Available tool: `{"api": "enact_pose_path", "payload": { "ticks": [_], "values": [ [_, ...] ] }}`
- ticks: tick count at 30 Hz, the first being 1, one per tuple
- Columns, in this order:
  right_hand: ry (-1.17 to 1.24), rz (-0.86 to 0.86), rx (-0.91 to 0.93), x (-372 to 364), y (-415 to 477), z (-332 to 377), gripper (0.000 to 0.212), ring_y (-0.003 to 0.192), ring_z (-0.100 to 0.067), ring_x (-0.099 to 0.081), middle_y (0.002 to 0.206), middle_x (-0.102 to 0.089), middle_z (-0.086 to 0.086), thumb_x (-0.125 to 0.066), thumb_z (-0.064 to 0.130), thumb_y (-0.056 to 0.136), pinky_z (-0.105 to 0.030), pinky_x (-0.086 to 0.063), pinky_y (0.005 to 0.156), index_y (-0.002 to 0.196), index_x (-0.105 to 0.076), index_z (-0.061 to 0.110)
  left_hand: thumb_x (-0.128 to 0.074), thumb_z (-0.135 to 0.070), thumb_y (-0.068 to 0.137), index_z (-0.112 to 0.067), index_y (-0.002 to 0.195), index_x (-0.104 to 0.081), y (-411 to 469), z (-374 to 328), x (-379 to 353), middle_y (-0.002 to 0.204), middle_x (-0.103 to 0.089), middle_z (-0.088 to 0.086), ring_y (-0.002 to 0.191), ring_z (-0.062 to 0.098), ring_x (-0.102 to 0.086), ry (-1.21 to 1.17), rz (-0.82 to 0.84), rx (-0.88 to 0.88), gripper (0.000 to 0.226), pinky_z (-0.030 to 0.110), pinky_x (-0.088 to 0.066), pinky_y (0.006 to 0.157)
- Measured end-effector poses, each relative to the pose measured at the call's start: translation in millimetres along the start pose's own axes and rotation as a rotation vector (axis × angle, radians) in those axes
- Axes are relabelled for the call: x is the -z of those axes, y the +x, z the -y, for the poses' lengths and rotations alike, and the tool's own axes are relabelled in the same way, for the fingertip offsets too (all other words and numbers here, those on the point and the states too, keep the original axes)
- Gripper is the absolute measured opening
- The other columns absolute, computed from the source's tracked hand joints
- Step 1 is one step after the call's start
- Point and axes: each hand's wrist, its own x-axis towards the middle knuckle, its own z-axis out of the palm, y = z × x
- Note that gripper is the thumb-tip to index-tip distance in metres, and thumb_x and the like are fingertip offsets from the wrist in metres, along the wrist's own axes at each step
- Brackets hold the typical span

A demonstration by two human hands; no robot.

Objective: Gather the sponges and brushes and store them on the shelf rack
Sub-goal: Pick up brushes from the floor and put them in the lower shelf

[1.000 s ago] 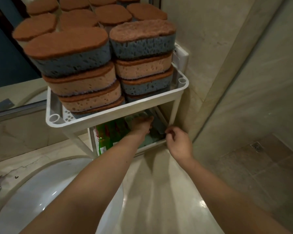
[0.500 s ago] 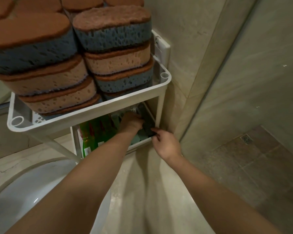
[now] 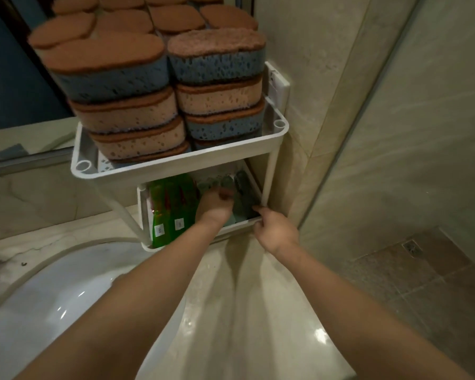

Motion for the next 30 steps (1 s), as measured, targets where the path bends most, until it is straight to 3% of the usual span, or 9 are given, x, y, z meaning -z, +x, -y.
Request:
{"api": "enact_pose_path", "payload": {
  "ticks": [3,5,10,13,15,20,25,30],
  "values": [
    [0.079,-0.069,0.022,-3.0,-7.3,15.8,0.041,0.110,-0.026,-0.061,0.123,-0.066,-0.004,-0.046,0.026,0.093,-0.033,-0.050,0.086,0.133,-0.055,0.028,-0.057,-0.014,0.092,-0.037,0.078,-0.057,-21.4,12.5,14.7,0.104,-0.065,-0.001,0.098,0.023,-0.062,-0.142,-0.029,0.018,0.027,0.043,-0.053,0.093],
    [0.122,-0.082,0.049,-9.6,-14.7,31.7,0.037,0.106,-0.026,-0.062,0.118,-0.067,-0.002,-0.047,0.026,0.092,-0.032,-0.050,0.082,0.127,-0.058,0.027,-0.057,-0.011,0.091,-0.034,0.083,-0.058,-37.8,22.8,26.9,0.097,-0.063,-0.006,0.095,0.023,-0.063,-0.203,-0.054,0.023,0.025,0.040,-0.054,0.089],
    [0.320,-0.054,0.139,-38.5,-42.4,77.9,0.031,0.096,-0.023,-0.063,0.107,-0.069,0.000,-0.051,0.020,0.092,-0.031,-0.048,0.073,0.121,-0.062,0.024,-0.055,-0.007,0.093,-0.020,0.096,-0.063,-86.3,59.3,66.0,0.102,-0.067,0.005,0.090,0.024,-0.064,-0.389,-0.149,0.062,0.016,0.038,-0.054,0.084],
    [0.403,0.029,0.183,-64.6,-66.9,110.7,0.029,0.082,-0.013,-0.060,0.094,-0.065,0.007,-0.051,0.018,0.091,-0.028,-0.045,0.067,0.118,-0.062,0.024,-0.056,-0.006,0.092,-0.019,0.099,-0.064,-123.6,90.6,98.0,0.096,-0.066,0.002,0.077,0.014,-0.062,-0.470,-0.221,0.104,0.016,0.023,-0.053,0.065],
    [0.430,0.105,0.231,-84.5,-90.5,133.2,0.027,0.075,-0.013,-0.060,0.084,-0.063,0.007,-0.052,0.017,0.091,-0.032,-0.051,0.067,0.115,-0.063,0.023,-0.057,-0.009,0.092,-0.019,0.099,-0.064,-152.1,114.8,123.0,0.090,-0.066,-0.001,0.069,0.009,-0.061,-0.513,-0.276,0.147,0.014,0.016,-0.048,0.055],
    [0.465,0.324,0.368,-134.0,-171.4,188.5,0.024,0.082,-0.019,-0.065,0.084,-0.063,0.006,-0.050,0.016,0.088,-0.040,-0.055,0.078,0.104,-0.062,0.028,-0.059,-0.011,0.088,-0.019,0.100,-0.065,-241.9,180.7,184.8,0.088,-0.068,-0.001,0.070,0.012,-0.062,-0.622,-0.420,0.263,0.016,0.024,-0.046,0.064],
    [0.405,0.522,0.537,-188.8,-269.4,234.6,0.028,0.084,-0.014,-0.065,0.090,-0.064,0.008,-0.048,0.016,0.087,-0.036,-0.054,0.079,0.106,-0.060,0.031,-0.056,-0.009,0.090,-0.020,0.097,-0.064,-347.3,250.2,226.4,0.093,-0.067,0.000,0.064,0.010,-0.060,-0.658,-0.642,0.364,0.016,0.020,-0.044,0.058],
    [0.334,0.703,0.730,-249.0,-375.9,269.5,0.026,0.082,-0.017,-0.064,0.086,-0.064,0.006,-0.050,0.016,0.087,-0.033,-0.051,0.077,0.108,-0.063,0.025,-0.054,0.000,0.091,-0.008,0.106,-0.062,-459.1,319.9,247.7,0.085,-0.062,0.004,0.058,0.010,-0.053,-0.734,-0.879,0.491,0.018,0.013,-0.040,0.046]
  ]
}}
